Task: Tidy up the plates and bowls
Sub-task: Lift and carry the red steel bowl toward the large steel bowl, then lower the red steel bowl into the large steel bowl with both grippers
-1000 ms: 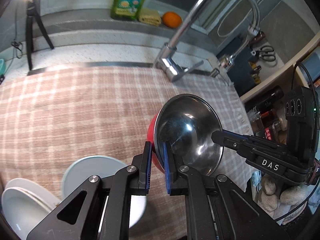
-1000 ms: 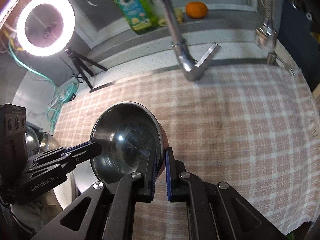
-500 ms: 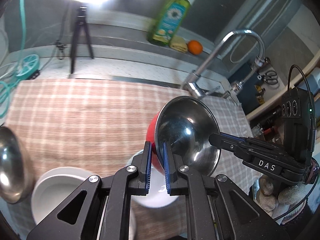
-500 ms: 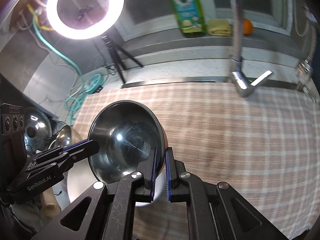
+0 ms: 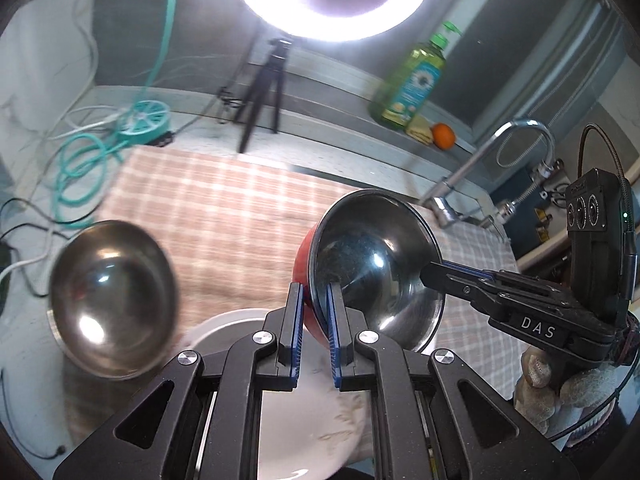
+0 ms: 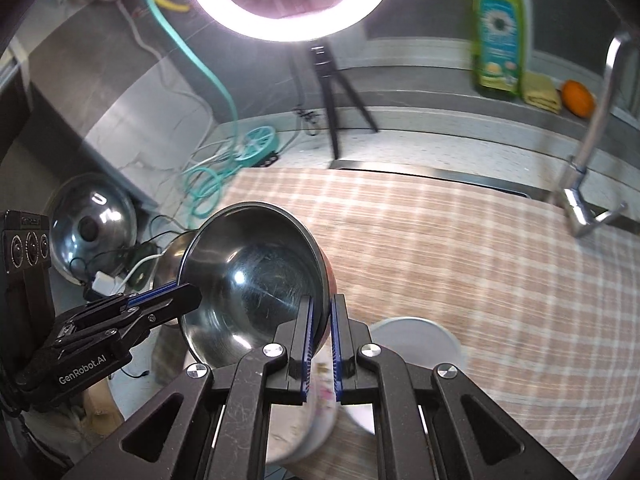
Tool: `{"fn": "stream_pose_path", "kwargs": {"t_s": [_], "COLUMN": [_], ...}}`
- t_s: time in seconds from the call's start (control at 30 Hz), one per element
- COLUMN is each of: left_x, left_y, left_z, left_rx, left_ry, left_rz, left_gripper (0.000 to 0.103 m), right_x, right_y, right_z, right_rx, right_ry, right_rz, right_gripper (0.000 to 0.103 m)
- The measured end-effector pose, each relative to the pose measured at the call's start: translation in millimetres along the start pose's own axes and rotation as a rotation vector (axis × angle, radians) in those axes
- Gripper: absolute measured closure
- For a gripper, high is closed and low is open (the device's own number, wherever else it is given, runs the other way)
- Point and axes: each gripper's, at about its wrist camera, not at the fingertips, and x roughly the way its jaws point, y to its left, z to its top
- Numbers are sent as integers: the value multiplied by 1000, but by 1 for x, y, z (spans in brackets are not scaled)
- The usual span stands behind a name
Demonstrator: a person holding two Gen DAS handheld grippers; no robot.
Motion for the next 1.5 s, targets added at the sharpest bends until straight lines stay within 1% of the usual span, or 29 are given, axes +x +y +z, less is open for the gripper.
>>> {"fn": "stream_pose_path", "kwargs": {"t_s": [0.47, 0.6, 0.8, 0.97, 1.17, 1.33, 1.5], "left_x": [-38, -42, -38, -28, -20, -12, -5], "left_y": [82, 108, 141, 164, 178, 183, 179], "left_z": [-11, -12, -12, -14, -17, -17, -15], "left_rx": [-108, -139, -179, -198, -213, -207, -181], "left_ry": [-34, -31, -11, 18, 45, 69, 90], "left_rz": [65, 84, 109, 122, 126, 132, 147], "left_gripper": [94, 93, 94, 94, 93, 93, 93], "right_x": [43, 60, 93, 121, 146, 159, 169], "right_y": [93, 113, 140, 153, 156, 158, 155], "right_z": [19, 27, 34, 34, 33, 30, 29], "right_rx": [-128, -144, -167, -185, -182, -202, -208], "right_ry": [32, 52, 91, 137, 185, 211, 230], "right_rz": [41, 60, 66, 56, 46, 24, 5], "right_gripper": [95, 95, 95, 95, 95, 95, 95]}}
